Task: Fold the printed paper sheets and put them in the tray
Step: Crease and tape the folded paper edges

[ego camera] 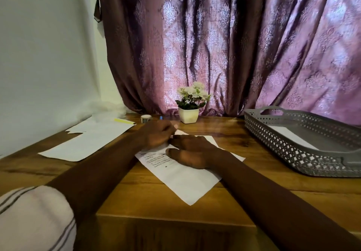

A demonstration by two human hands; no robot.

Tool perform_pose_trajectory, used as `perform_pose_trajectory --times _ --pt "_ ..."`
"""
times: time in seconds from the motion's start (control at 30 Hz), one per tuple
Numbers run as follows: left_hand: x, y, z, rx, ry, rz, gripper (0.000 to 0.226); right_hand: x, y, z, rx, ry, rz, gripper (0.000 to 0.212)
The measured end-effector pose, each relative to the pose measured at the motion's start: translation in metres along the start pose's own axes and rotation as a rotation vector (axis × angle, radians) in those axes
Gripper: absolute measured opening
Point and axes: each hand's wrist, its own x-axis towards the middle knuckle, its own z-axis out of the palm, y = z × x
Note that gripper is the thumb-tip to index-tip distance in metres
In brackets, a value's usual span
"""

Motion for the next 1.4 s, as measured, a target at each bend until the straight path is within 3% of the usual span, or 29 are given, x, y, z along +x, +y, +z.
perform_pose_trajectory --times 0.13,0.27,0.43,0.6,0.8,0.9,1.03,1.2,1.4 --pt "0.042 -0.033 -0.01 0.118 0.133 -0.157 0.022 0.017 0.009 0.004 0.055 0.181 0.056 0.039" --pt "0.074 -0.079 -0.008 0.209 0.258 -0.281 0.045 0.032 0.02 0.01 0.085 0.327 -0.018 0.035" --pt "0.091 -0.116 -0.002 0.269 0.186 -0.276 0.045 0.041 0.03 0.014 0.136 0.366 -0.07 0.031" --pt "0.084 -0.111 -0.002 0.255 0.32 -0.299 0.038 0.042 0.034 0.015 0.205 0.34 -0.045 0.03" --pt "0.065 -0.07 -0.017 -0.235 0.284 -0.09 0.023 0.038 0.037 0.013 0.422 0.472 0.037 0.042" --pt "0.044 -0.039 -0.017 -0.242 0.163 0.11 0.023 0.038 0.037 0.012 0.629 0.577 0.112 0.04" --pt "0.021 -0.014 0.0 -0.239 0.146 0.287 0.019 0.037 0.039 0.012 0.885 0.663 0.13 0.03" --pt "0.014 -0.007 0.017 -0.319 0.156 0.346 0.024 0.031 0.039 0.008 0.955 0.728 0.148 0.023" --pt "0.024 -0.023 0.023 -0.582 0.186 0.201 0.01 0.028 0.039 0.004 1.213 0.671 0.157 0.021"
